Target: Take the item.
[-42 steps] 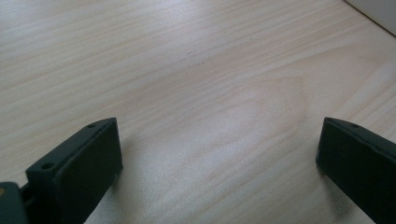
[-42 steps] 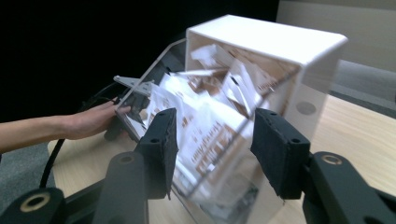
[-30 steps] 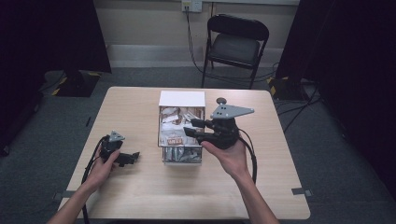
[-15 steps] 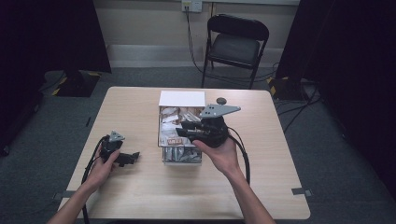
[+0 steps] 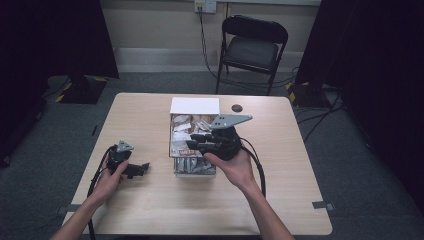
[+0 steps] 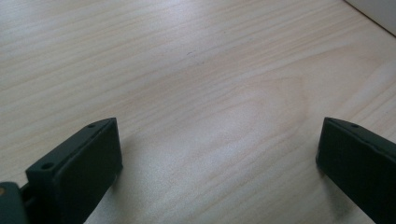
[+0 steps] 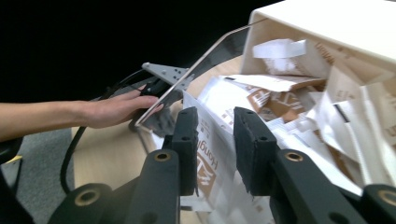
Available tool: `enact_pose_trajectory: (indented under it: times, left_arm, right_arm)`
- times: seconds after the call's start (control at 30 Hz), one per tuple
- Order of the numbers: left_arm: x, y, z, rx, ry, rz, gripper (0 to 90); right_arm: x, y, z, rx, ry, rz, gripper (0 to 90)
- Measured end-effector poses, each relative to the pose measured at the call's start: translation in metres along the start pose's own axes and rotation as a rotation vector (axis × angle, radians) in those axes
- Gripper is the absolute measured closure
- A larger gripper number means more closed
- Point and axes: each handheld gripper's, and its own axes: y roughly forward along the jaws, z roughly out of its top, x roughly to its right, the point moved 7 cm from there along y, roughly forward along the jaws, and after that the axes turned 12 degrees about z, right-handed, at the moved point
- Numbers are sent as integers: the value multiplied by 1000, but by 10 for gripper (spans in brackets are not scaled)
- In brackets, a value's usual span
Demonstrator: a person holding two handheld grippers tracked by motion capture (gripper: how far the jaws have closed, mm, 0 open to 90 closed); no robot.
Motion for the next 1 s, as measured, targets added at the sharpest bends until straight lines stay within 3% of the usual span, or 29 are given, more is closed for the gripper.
enact_pose_trajectory:
  times: [0.27, 0.43, 0.7, 1.0]
  left_arm:
    - [-1, 0, 0, -2, 9, 2, 0]
    - [-1, 0, 0, -2, 9, 2, 0]
    - [-1, 0, 0, -5, 15, 1, 0]
    - [0, 0, 0, 0, 0, 0, 0]
  right_arm:
    - [-8, 6, -2, -30, -8, 43, 754]
    - [-8, 11, -4, -50, -14, 45, 746]
    - [-8, 13, -6, -70, -16, 59, 869]
    - [-3, 7, -6, -33, 14, 60, 900]
